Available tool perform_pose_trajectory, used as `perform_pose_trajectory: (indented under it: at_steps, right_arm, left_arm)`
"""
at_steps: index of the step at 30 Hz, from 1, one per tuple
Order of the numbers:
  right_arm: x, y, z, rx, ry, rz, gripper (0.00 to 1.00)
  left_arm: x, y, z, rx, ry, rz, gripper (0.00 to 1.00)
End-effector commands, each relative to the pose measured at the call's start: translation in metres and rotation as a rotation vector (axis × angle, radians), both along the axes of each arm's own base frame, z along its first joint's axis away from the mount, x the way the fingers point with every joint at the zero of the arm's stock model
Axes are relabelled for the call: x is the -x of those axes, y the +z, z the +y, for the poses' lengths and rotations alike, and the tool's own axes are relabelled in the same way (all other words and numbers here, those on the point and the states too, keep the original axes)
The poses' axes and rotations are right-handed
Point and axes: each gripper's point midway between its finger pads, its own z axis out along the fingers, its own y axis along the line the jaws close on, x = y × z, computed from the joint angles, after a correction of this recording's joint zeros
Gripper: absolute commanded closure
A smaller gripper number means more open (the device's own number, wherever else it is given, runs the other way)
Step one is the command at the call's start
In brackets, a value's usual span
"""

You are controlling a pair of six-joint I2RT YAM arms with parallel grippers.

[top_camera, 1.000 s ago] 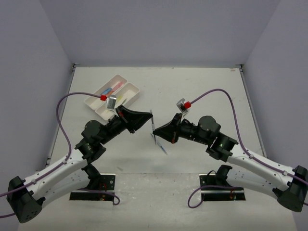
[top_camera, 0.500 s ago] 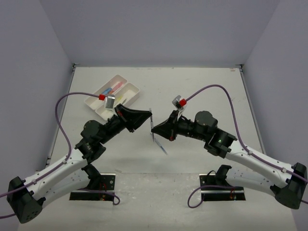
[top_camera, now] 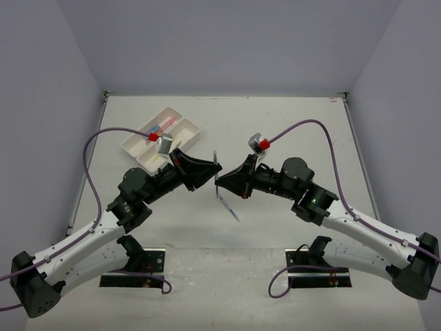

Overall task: Sort the stationery into containers
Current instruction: Close the pen cap on the pen.

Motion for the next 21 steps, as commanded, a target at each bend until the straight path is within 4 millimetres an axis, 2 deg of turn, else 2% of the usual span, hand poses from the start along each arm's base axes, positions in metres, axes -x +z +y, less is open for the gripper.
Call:
perform_pose_trajectory:
  at_steps: [1,3,6,7,9,10,12,16,20,21]
  right_arm:
    - [-0.001,0.033,-0.001,-0.076,-0.003,-0.089,1.0]
    - [0.0,0.032,0.0,-0.077,0.004,-0.088,1.0]
    - [0.004,0.029,0.001,-0.083,0.029,-0.092,1.0]
    - [0.006,0.031,0.003,-0.09,0.046,-0.098,0.93]
    - [0.011,0.034,0.009,-0.101,0.095,-0.099,0.69]
    - [0.013,0.034,0.012,-0.1,0.119,-0.096,0.61]
    - [0.017,0.035,0.019,-0.106,0.162,-0.082,0.56]
    - [0.015,0.041,0.027,-0.12,0.181,-0.076,0.67]
    - [0.015,0.047,0.031,-0.133,0.2,-0.078,0.84]
    - [0.015,0.047,0.031,-0.133,0.198,-0.078,0.91]
  left_arm:
    - [0.006,0.002,0.003,-0.008,-0.013,-0.031,0.83]
    - [0.005,0.005,0.005,-0.001,0.001,-0.032,1.0]
    - [0.009,0.013,0.006,0.013,-0.009,-0.057,1.0]
    - [0.011,0.016,0.006,0.021,-0.019,-0.066,1.0]
    - [0.017,0.025,0.008,0.052,-0.037,-0.086,1.0]
    - [0.02,0.029,0.009,0.064,-0.044,-0.097,1.0]
    - [0.024,0.037,0.011,0.089,-0.054,-0.115,1.0]
    - [0.027,0.043,0.011,0.101,-0.067,-0.122,1.0]
    - [0.025,0.045,0.011,0.106,-0.057,-0.12,1.0]
    - [0.024,0.043,0.011,0.099,-0.054,-0.115,1.0]
